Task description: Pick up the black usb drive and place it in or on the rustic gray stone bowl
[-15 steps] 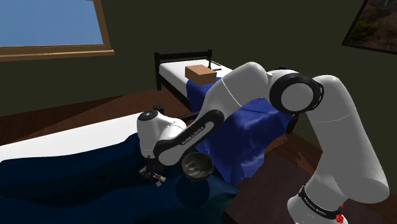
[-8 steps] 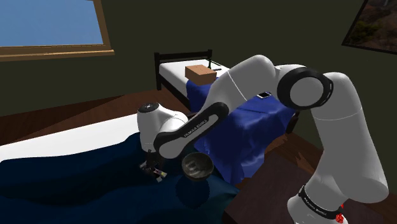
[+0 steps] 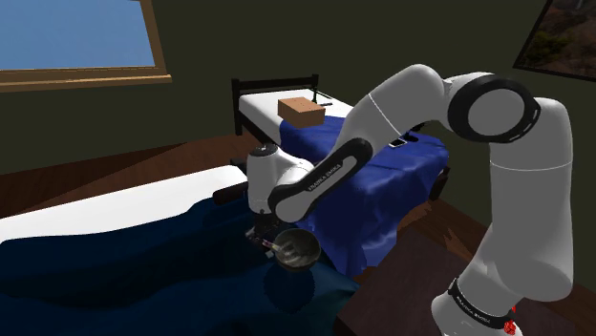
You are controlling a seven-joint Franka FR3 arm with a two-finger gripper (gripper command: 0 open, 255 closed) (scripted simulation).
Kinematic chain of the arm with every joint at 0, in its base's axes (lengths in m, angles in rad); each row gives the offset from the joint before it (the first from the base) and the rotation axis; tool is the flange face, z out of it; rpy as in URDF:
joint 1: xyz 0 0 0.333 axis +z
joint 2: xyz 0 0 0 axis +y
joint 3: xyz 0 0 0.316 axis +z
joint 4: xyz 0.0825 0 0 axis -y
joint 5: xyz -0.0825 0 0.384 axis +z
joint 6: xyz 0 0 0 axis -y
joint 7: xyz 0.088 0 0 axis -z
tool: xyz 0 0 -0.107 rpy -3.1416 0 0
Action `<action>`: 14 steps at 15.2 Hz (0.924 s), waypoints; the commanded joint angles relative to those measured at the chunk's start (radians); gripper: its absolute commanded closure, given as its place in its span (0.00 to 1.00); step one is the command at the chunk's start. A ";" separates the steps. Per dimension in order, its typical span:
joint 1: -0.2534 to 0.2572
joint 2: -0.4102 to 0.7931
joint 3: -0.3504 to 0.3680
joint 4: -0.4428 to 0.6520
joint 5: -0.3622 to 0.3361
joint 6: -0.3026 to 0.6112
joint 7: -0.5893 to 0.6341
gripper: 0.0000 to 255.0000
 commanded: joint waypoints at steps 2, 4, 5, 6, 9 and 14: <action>-0.060 -0.070 0.002 -0.107 0.023 0.043 -0.063 1.00; -0.099 -0.111 0.001 -0.169 0.039 0.067 -0.109 1.00; -0.118 -0.132 -0.001 -0.199 0.048 0.078 -0.134 1.00; -0.138 -0.151 -0.002 -0.227 0.057 0.088 -0.159 1.00; -0.175 -0.179 -0.011 -0.283 0.069 0.120 -0.211 1.00; -0.161 -0.117 -0.032 -0.282 0.030 0.177 -0.183 1.00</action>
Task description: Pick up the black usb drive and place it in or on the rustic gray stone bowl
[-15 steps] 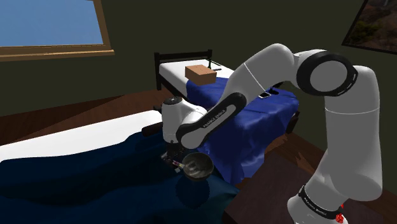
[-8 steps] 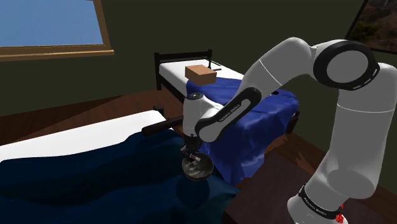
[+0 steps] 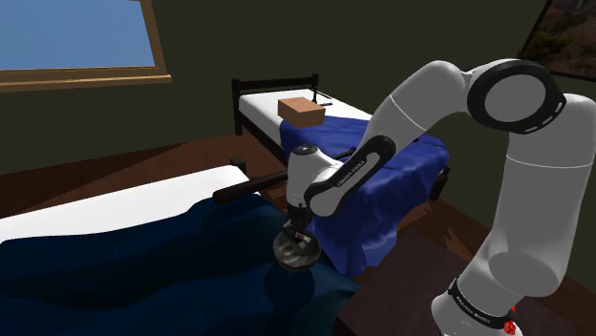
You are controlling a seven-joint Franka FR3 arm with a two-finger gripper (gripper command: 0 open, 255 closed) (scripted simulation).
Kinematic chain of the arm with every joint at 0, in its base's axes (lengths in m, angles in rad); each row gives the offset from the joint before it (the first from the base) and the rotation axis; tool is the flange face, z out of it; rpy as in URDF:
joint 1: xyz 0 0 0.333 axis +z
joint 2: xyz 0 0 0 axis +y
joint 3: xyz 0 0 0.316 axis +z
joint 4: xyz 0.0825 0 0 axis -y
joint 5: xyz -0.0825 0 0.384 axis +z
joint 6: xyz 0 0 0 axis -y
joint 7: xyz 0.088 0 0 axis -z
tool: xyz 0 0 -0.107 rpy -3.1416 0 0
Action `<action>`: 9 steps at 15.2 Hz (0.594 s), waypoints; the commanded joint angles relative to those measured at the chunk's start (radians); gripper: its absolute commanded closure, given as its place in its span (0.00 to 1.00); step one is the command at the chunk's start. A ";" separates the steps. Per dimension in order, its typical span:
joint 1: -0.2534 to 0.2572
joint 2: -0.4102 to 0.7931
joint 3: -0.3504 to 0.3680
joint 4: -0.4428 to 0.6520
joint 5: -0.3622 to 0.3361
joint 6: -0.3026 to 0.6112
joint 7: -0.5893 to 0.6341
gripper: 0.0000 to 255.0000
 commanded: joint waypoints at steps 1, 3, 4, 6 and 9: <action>0.006 0.023 -0.008 0.001 -0.015 0.021 0.010 1.00; 0.013 0.049 -0.019 0.004 -0.030 0.043 0.021 1.00; 0.017 0.062 -0.024 0.006 -0.038 0.054 0.027 1.00; 0.025 0.088 -0.035 0.010 -0.053 0.075 0.037 1.00; 0.035 0.116 -0.048 0.015 -0.069 0.098 0.049 1.00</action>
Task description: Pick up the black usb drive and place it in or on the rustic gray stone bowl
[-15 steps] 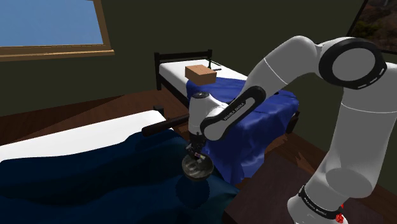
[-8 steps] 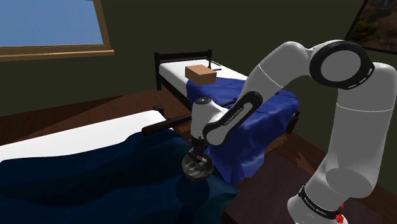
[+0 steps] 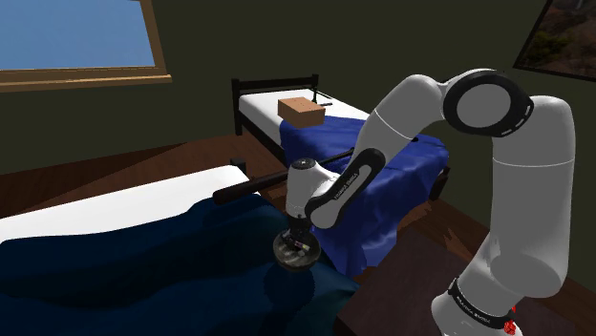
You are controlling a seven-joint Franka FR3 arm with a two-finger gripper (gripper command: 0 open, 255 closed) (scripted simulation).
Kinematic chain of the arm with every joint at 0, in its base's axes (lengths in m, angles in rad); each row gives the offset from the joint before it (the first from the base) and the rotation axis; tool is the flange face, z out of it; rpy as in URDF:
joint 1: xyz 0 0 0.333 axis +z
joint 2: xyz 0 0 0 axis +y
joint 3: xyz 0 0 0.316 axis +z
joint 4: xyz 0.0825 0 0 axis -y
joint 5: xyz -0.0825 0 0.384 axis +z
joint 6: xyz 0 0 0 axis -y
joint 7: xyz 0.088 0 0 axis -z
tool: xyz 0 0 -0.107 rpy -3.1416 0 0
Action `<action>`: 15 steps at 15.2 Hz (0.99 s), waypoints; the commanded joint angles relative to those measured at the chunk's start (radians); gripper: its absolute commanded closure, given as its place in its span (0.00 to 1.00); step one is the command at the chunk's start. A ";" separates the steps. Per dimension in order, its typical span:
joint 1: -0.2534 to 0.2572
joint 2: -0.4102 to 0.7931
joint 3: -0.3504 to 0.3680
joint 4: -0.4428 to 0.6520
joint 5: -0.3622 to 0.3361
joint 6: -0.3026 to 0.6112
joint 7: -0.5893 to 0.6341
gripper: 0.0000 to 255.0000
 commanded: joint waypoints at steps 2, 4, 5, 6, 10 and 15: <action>0.003 0.008 -0.003 0.003 -0.004 0.006 0.003 1.00; 0.003 0.008 -0.003 0.003 -0.004 0.006 0.003 1.00; 0.003 0.008 -0.003 0.003 -0.004 0.006 0.003 1.00; 0.003 0.008 -0.003 0.003 -0.004 0.006 0.003 1.00; 0.003 0.008 -0.003 0.002 -0.004 0.006 0.003 0.00; -0.020 -0.057 0.026 -0.008 0.032 -0.047 -0.023 0.00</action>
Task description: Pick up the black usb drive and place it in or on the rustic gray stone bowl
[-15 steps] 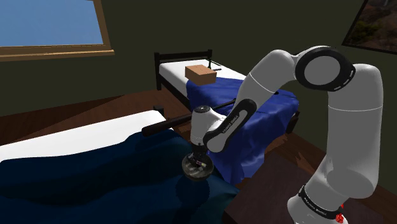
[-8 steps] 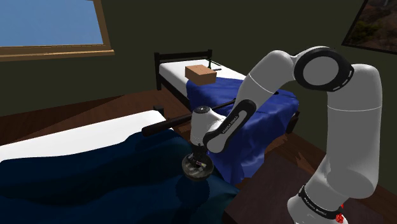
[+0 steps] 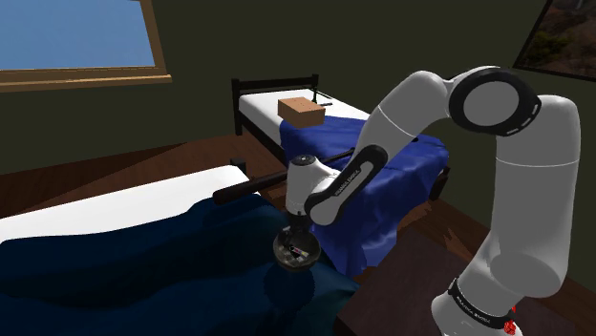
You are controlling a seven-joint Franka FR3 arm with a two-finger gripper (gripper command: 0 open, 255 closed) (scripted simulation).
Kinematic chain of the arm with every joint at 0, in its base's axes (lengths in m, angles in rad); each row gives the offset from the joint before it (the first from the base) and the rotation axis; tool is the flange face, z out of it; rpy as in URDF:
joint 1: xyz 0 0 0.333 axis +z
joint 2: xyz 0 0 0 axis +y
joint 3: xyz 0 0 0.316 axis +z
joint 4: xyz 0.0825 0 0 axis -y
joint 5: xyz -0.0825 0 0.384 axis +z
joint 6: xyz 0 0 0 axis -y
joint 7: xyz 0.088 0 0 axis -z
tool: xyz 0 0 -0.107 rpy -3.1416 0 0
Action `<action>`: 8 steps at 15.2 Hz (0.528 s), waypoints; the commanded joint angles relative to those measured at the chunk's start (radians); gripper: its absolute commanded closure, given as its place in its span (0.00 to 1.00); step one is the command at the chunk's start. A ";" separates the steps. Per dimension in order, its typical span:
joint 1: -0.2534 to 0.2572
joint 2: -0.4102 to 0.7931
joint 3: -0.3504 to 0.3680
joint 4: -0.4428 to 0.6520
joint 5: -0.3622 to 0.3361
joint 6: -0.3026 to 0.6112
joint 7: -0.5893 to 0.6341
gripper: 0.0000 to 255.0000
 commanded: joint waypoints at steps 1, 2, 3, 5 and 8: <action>-0.020 -0.061 0.027 -0.009 0.035 -0.050 -0.025 0.00; -0.027 -0.086 0.036 -0.010 0.050 -0.073 -0.036 0.00; -0.026 -0.086 0.035 -0.010 0.051 -0.073 -0.036 0.00; -0.026 -0.086 0.035 -0.010 0.051 -0.072 -0.036 0.00; -0.026 -0.086 0.035 -0.010 0.051 -0.073 -0.036 0.00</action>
